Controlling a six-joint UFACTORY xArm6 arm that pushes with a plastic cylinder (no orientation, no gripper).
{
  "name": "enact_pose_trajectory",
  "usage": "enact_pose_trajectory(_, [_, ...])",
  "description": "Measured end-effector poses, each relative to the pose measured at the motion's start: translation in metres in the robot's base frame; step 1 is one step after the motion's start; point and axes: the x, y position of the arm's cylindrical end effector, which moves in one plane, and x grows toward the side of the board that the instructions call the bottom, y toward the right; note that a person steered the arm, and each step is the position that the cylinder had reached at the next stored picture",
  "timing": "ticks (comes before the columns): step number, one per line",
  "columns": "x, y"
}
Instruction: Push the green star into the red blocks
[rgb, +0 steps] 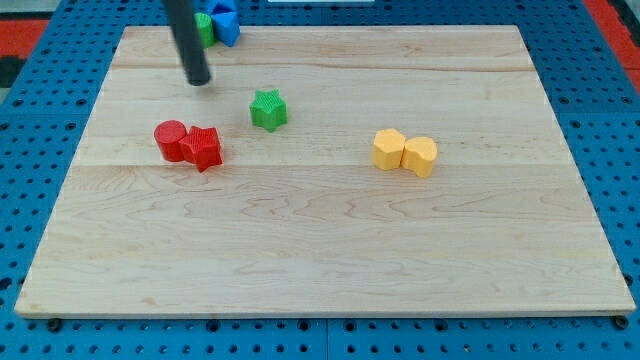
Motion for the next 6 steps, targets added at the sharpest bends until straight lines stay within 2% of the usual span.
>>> enact_pose_trajectory(2, [0.011, 0.136])
enact_pose_trajectory(3, [0.045, 0.143])
enact_pose_trajectory(5, [0.051, 0.037])
enact_pose_trajectory(6, [0.096, 0.012])
